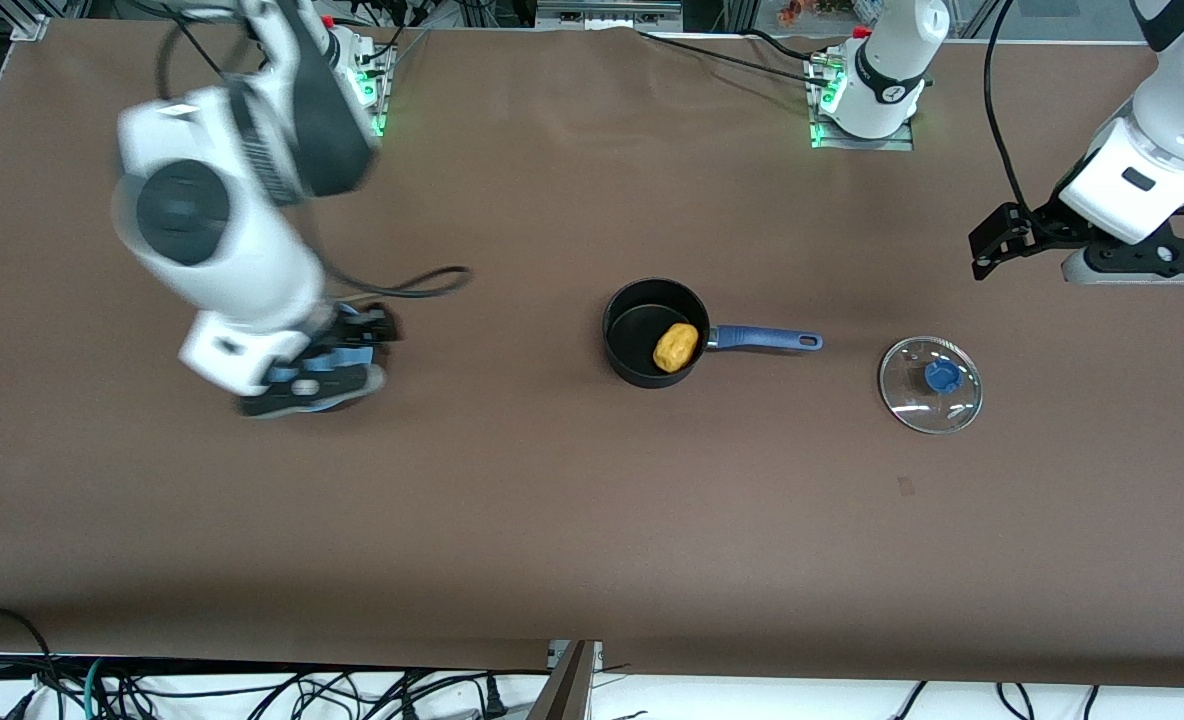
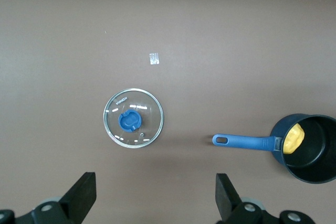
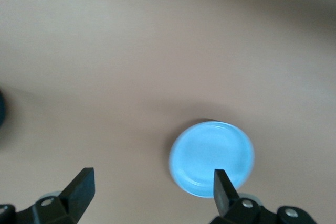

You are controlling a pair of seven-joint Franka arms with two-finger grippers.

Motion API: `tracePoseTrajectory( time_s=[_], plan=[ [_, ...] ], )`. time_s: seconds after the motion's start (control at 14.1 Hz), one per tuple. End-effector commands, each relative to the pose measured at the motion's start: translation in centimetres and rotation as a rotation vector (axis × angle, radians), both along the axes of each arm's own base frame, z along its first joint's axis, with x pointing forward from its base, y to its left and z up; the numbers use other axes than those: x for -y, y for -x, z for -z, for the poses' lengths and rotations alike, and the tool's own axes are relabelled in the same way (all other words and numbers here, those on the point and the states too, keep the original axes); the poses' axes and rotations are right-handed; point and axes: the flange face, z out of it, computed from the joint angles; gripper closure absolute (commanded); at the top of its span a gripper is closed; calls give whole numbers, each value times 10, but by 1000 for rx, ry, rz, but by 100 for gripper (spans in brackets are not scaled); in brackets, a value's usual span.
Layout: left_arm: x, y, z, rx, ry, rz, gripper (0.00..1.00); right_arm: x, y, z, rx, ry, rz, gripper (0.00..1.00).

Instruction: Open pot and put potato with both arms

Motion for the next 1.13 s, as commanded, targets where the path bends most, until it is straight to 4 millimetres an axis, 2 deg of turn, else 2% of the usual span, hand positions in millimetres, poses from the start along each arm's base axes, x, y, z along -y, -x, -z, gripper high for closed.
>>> tracePoseTrajectory(
  time_s=[0.0,0.14,0.28,0.42,0.57,0.78,0.92,1.06],
  plan=[
    [-4,-1,-13,15,7,-13,0,64,21,-43,-8,-12,41,0],
    [-4,-2,-17,20,8,7,0,88,36,-59,4,-19,67,0],
    [-4,-3,-8,-4,6,20,0,113,48,-69,3,-9,87,0],
    [-2,-1,-5,-29,2,44,0,142,61,-101,53,-17,139,0],
    [1,0,-6,-31,0,52,0,164,74,-115,72,-14,171,0],
    [3,-1,-5,-34,1,56,0,182,82,-98,30,-7,193,0],
    [7,-2,-2,-40,1,67,0,186,81,-95,23,-7,183,0],
    [1,-5,4,-49,2,61,0,186,77,-93,22,-6,187,0]
  ],
)
